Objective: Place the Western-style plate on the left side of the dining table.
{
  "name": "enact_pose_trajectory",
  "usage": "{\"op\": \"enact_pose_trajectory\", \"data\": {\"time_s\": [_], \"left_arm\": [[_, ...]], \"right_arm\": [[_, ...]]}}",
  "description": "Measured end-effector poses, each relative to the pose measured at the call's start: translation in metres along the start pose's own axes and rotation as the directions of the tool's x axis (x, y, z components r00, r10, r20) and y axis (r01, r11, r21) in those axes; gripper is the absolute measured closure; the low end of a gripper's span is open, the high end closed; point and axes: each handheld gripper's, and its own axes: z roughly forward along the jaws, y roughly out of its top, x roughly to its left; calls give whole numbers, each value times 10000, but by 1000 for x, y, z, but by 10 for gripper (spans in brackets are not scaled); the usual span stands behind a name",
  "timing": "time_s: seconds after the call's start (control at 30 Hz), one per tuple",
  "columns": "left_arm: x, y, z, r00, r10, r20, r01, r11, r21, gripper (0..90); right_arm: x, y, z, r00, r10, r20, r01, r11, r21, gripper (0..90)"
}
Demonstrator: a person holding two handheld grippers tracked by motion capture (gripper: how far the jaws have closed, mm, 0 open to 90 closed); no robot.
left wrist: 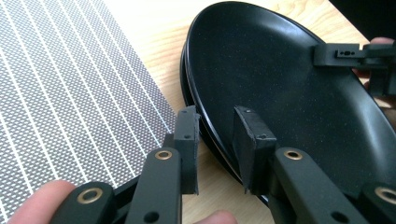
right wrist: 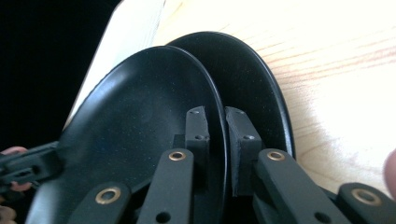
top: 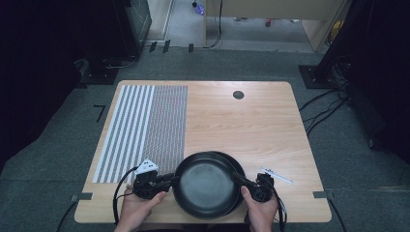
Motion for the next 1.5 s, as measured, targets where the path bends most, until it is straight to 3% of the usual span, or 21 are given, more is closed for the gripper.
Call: {"op": "enact_pose_trajectory", "data": {"time_s": [0.07,0.1,0.13,0.17,0.2,0.23,0.27,0.3,0.33,0.4,0.43,0.5,0.6,0.67,0.73,0.93,1.03,1.17,1.27,1.37,1.5], "left_arm": [[-2,2,0,9996,178,-206,-181,9997,-140,740],[-5,3,-3,9979,390,-521,-426,9966,-703,779],[-5,7,-5,9972,176,729,-119,9969,-781,900],[-13,10,-1,9797,311,1979,-242,9990,-375,900],[-31,10,6,9744,1345,1800,-1376,9905,48,900],[-48,6,16,9622,2293,1469,-2390,9696,518,900],[-58,2,24,9548,2539,1547,-2680,9602,784,900],[-63,0,28,9549,2358,1804,-2519,9651,715,900],[-64,-1,30,9591,2136,1855,-2271,9723,549,844],[-56,0,25,9665,1883,1743,-1918,9814,30,791],[-50,2,18,9703,1661,1761,-1620,9861,-371,777],[-32,7,1,9841,1169,1337,-1040,9896,-993,738],[3,13,-16,9974,-94,717,196,9894,-1437,734],[20,12,-18,9952,-778,597,849,9883,-1265,692],[27,10,-14,9942,-936,526,973,9925,-741,652],[16,6,4,9921,-942,824,932,9955,158,607],[10,4,13,9936,-760,830,717,9960,540,656],[6,0,15,9945,-910,510,893,9954,350,703],[7,3,11,9911,-1150,668,1140,9933,188,736],[9,7,8,9886,-1283,788,1287,9917,4,766],[11,11,6,9850,-1421,980,1434,9896,-59,785]], "right_arm": [[-1,-1,-1,9997,245,-77,-245,9997,-50,822],[0,-1,-2,9998,218,-3,-218,9997,-113,824],[1,-1,-3,9996,171,245,-165,9996,-221,826],[1,1,-5,9993,304,214,-298,9992,-250,837],[1,3,-6,9992,387,-84,-390,9989,-279,846],[4,5,-6,9985,430,-333,-438,9988,-226,853],[7,5,-4,9986,410,-343,-413,9991,-97,850],[11,6,-2,9991,391,-164,-391,9992,0,844],[13,7,1,9996,262,117,-264,9995,189,829],[11,7,6,9981,106,604,-129,9992,378,809],[9,6,6,9982,219,551,-230,9995,198,815],[7,7,4,9986,79,527,-87,9999,133,814],[5,8,4,9989,35,473,-42,9999,145,816],[5,9,4,9991,-86,418,80,9999,133,816],[5,8,4,9992,-34,409,29,9999,126,817],[4,4,2,9982,-467,382,469,9989,-56,812],[4,1,1,9973,-654,334,658,9978,-122,808],[3,0,0,9986,-442,275,447,9989,-164,816],[-2,0,-2,9993,319,-215,-322,9994,-122,835],[-1,0,-6,9965,560,-626,-585,9975,-396,844],[10,7,-10,9992,113,-385,-133,9985,-532,834]]}}
